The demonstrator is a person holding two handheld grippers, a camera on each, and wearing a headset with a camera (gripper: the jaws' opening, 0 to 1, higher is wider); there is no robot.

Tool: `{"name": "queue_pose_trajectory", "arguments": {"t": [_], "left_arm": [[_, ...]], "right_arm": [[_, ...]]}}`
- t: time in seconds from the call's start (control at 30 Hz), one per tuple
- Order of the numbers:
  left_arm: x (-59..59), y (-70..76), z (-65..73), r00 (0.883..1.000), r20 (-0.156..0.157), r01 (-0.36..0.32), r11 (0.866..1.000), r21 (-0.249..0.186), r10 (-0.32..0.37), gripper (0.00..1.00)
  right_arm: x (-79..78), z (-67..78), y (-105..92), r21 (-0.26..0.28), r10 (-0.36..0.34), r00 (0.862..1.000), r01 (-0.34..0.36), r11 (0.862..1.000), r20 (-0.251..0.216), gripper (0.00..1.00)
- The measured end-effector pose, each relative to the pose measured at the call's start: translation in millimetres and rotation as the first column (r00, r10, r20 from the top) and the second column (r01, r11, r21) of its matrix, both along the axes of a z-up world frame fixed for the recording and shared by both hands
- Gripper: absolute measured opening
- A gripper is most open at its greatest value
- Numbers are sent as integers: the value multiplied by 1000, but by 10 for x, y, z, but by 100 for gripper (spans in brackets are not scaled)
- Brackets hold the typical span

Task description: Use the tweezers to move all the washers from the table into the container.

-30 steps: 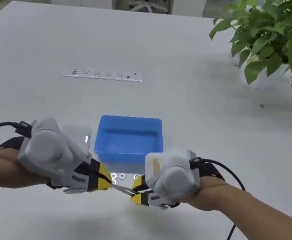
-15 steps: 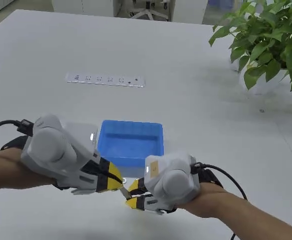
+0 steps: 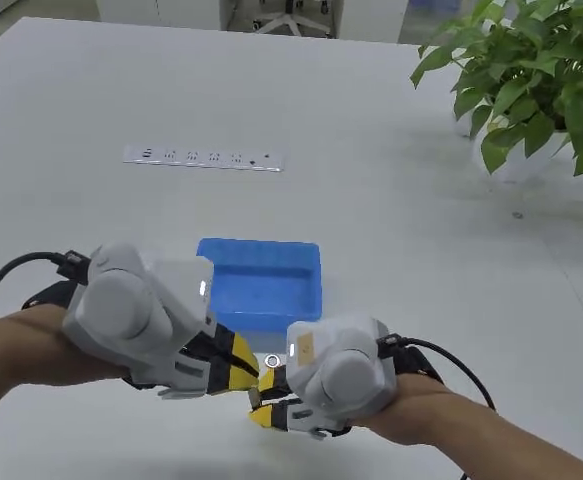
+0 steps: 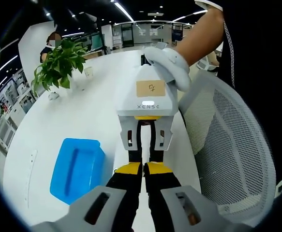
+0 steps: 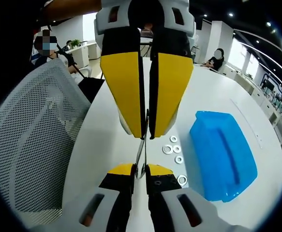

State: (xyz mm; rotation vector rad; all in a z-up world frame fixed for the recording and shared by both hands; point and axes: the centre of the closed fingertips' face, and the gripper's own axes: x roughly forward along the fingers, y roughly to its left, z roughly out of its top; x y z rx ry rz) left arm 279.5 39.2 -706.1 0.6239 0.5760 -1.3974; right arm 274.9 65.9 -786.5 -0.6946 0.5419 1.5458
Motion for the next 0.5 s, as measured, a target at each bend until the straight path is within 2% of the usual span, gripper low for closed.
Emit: {"name": "queue_pose_trajectory", "arguments": {"t": [0.13, 0.27, 0.5], "left_arm": [[4, -12, -48, 1000, -6, -1, 1000, -3, 1, 8], [6, -36, -71, 1000, -16, -4, 1000, -25, 4, 6], [33, -54, -35, 1000, -8, 1, 999, -33, -1, 6]], "right_arm": [[0, 3, 1, 4, -1, 1000, 1, 1000, -2, 11], [9, 5, -3, 7, -8, 1000, 8, 1000, -4, 11], [55, 26, -21, 12, -19, 1000, 19, 1000, 10, 12]]}}
